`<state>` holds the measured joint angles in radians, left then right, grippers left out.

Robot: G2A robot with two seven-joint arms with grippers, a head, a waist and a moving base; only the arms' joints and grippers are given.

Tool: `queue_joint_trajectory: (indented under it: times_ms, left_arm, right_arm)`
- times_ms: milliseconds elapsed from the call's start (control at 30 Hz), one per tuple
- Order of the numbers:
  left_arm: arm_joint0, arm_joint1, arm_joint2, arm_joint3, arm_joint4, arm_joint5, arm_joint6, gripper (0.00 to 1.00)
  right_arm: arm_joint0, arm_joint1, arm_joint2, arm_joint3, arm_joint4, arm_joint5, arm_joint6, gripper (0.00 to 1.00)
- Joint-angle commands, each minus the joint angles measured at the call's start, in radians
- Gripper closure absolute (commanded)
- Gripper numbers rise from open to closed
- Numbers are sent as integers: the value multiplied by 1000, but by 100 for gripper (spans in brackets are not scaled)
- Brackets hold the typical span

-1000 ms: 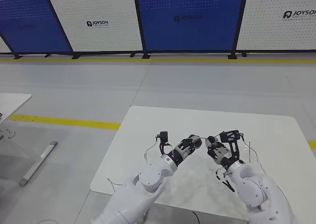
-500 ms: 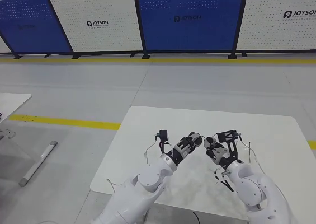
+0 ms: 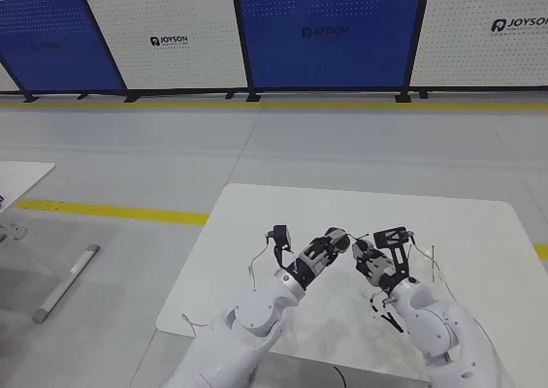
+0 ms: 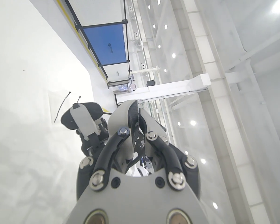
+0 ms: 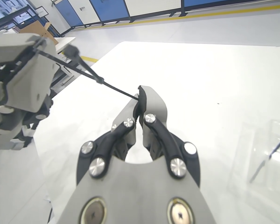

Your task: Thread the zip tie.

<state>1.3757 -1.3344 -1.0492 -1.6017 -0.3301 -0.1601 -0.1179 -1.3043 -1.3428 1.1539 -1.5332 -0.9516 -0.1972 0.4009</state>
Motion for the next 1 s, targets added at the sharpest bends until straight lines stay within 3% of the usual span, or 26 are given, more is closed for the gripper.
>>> queue_joint_trajectory:
  times_ms: [0,367,633,667,700,867,967]
  left_arm:
    - [5,1,-4,-6,-5,-7,-1,100]
    - [41,7,-27,-59,4,-25,-5,100]
    - [42,8,-31,-60,8,-21,-5,100]
    - [40,8,-31,-56,8,-19,-4,100]
    - [38,8,-32,-53,8,-16,-2,100]
    - [33,8,-42,-44,7,-13,7,100]
    - [39,11,-56,-44,1,-16,6,100]
  right_arm:
    - [2,0,-1,4,-1,1,-1,100]
    - [15,1,-14,22,-3,8,-6,100]
    - [21,1,-17,29,19,10,-10,100]
    - [20,1,-14,27,25,9,-10,43]
    - [19,2,-10,24,30,11,-11,0]
    - [-8,11,53,-15,88,3,-29,0]
    - [-37,20,108,-38,158,-33,-27,0]
